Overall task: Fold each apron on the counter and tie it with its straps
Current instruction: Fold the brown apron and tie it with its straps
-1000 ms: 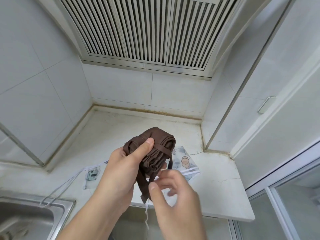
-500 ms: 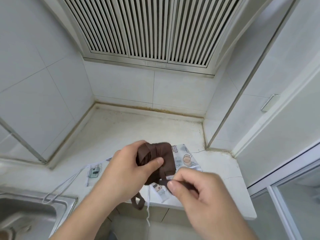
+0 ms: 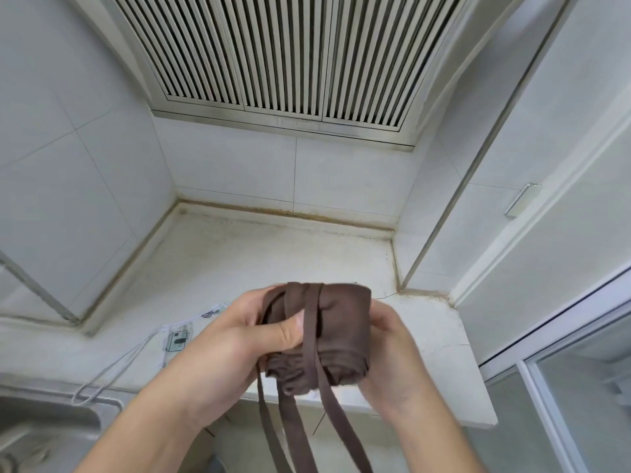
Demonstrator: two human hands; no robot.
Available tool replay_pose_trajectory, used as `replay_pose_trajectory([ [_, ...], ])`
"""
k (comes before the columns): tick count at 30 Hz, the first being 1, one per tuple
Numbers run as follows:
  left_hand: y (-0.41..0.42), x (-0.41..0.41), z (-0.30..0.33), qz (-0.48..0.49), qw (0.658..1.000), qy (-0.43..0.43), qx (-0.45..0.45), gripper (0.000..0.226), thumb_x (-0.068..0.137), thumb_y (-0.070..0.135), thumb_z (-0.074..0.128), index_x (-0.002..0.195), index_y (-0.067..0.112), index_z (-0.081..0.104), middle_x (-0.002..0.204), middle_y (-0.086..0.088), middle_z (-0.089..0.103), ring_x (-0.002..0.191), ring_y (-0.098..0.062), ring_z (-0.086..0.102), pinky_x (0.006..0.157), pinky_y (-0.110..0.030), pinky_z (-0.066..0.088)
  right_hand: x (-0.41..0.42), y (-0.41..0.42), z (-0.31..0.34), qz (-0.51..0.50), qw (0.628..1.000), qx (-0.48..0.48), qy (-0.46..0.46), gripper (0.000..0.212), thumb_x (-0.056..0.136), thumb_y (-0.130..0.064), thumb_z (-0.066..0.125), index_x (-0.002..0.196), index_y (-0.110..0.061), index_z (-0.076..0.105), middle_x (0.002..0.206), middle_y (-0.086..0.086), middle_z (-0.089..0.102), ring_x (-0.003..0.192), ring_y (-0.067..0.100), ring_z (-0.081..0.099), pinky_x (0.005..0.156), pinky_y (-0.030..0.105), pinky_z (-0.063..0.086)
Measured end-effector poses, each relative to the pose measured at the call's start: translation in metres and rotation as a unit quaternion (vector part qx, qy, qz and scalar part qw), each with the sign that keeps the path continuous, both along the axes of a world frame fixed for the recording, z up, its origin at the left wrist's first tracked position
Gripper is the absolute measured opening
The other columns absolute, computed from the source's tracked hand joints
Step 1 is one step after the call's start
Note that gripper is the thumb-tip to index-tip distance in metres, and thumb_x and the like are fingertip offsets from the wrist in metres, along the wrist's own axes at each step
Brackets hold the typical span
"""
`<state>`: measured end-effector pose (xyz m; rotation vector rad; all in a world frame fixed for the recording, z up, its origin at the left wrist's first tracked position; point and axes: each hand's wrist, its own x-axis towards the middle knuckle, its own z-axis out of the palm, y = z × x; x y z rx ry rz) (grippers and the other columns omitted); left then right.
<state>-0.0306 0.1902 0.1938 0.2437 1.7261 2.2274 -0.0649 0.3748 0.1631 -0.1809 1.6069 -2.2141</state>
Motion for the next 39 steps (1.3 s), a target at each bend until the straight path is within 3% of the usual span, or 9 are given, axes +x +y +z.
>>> replay_pose_trajectory([
  [4,-0.002,-0.006,-0.003,0.086,0.995,-0.045,-0.021,0.029,0.089,0.030,0.067,0.102,0.004,0.075,0.096,-0.029,0.073,0.080,-0.045,0.068,0.069,-0.045,0.054,0.025,-0.015,-0.011,0.001,0.999,-0.004,-0.032,0.009,0.068,-0.013,0.069,0.067,-0.007,0.062,0.059,0.021,0.025,0.057,0.020,0.016,0.055,0.033,0.011],
  [8,0.008,-0.009,-0.010,0.142,0.983,-0.063,-0.100,0.036,0.088,0.044,0.068,0.096,0.010,0.073,0.084,-0.033,0.068,0.060,-0.055,0.060,0.053,-0.059,0.051,0.030,-0.018,-0.020,-0.013,0.997,0.034,-0.073,0.024,0.075,-0.017,0.052,0.059,-0.027,0.066,0.053,0.000,0.038,0.049,0.014,0.022,0.044,0.023,0.014],
  [12,0.013,-0.013,-0.013,0.214,0.966,-0.063,-0.130,0.032,0.080,0.047,0.072,0.096,0.019,0.072,0.089,-0.029,0.069,0.064,-0.048,0.063,0.060,-0.069,0.053,0.031,-0.008,-0.028,-0.032,0.994,-0.033,-0.098,0.013,0.068,-0.017,0.062,0.079,-0.014,0.067,0.067,0.003,0.042,0.055,0.014,0.017,0.048,0.024,0.011],
  [16,0.017,-0.016,-0.009,0.221,0.964,-0.071,-0.129,0.042,0.080,0.049,0.074,0.104,0.015,0.070,0.090,-0.030,0.068,0.055,-0.043,0.061,0.053,-0.052,0.051,0.033,-0.005,-0.033,-0.027,0.994,-0.074,-0.081,0.063,0.061,-0.051,0.083,0.104,-0.007,0.068,0.077,0.003,0.045,0.058,0.012,0.026,0.056,0.028,0.012],
  [20,0.019,-0.017,-0.010,0.215,0.963,-0.064,-0.147,0.033,0.094,0.043,0.073,0.101,0.010,0.070,0.090,-0.031,0.070,0.057,-0.053,0.064,0.056,-0.053,0.051,0.033,-0.011,-0.027,-0.079,0.996,0.009,-0.025,0.073,0.056,-0.081,0.082,0.097,-0.021,0.078,0.078,0.006,0.051,0.058,0.011,0.031,0.054,0.022,0.022],
  [27,0.030,-0.014,-0.006,0.186,0.967,-0.109,-0.135,0.047,0.094,0.049,0.070,0.088,0.002,0.069,0.076,-0.029,0.068,0.056,-0.047,0.064,0.054,-0.050,0.051,0.028,-0.002,-0.011,-0.097,0.993,0.005,0.065,0.033,0.091,-0.034,0.068,0.106,-0.005,0.073,0.060,-0.012,0.057,0.049,0.000,0.047,0.052,0.010,0.040],
  [29,0.033,-0.014,-0.005,0.183,0.968,-0.125,-0.118,0.050,0.089,0.052,0.073,0.088,0.002,0.072,0.077,-0.030,0.069,0.063,-0.049,0.061,0.062,-0.058,0.050,0.028,-0.002,-0.009,-0.093,0.991,0.011,0.096,0.027,0.090,-0.030,0.073,0.107,-0.010,0.076,0.072,-0.002,0.071,0.060,0.007,0.063,0.063,0.015,0.051],
  [32,0.034,-0.012,-0.002,0.170,0.970,-0.135,-0.106,0.066,0.071,0.063,0.073,0.094,0.000,0.073,0.084,-0.033,0.070,0.067,-0.049,0.061,0.070,-0.073,0.049,0.029,-0.002,-0.008,-0.097,0.987,0.042,0.122,0.038,0.084,-0.048,0.081,0.112,-0.022,0.078,0.100,0.011,0.078,0.084,0.045,0.068,0.083,0.056,0.057],
  [39,0.032,-0.011,-0.007,0.149,0.973,-0.134,-0.112,0.063,0.082,0.054,0.065,0.098,-0.006,0.068,0.069,-0.028,0.059,0.054,-0.057,0.056,0.061,-0.064,0.043,0.032,0.005,-0.004,-0.078,0.988,0.070,0.115,0.018,0.092,-0.027,0.071,0.109,-0.028,0.078,0.098,0.008,0.080,0.084,0.054,0.063,0.081,0.065,0.053],
])
